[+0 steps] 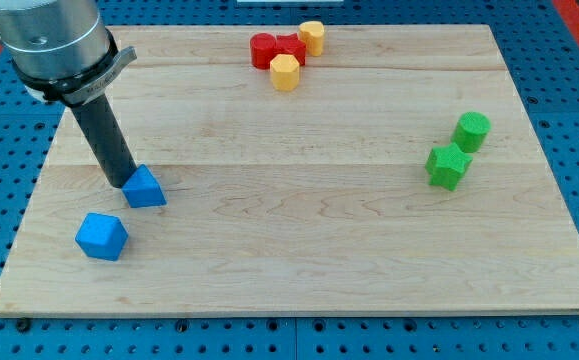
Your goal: Push the blue triangle to the top right of the blue cube
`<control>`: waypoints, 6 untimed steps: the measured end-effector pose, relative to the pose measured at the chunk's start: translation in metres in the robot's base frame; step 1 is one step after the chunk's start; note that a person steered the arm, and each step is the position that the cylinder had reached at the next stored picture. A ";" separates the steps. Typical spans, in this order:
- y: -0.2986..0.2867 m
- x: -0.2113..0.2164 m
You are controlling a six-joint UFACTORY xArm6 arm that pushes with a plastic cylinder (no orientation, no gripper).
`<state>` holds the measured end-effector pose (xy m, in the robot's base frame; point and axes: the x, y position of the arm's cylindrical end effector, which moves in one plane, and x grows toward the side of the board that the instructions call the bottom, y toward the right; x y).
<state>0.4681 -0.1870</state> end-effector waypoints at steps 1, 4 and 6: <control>0.017 -0.002; 0.052 -0.029; 0.070 0.043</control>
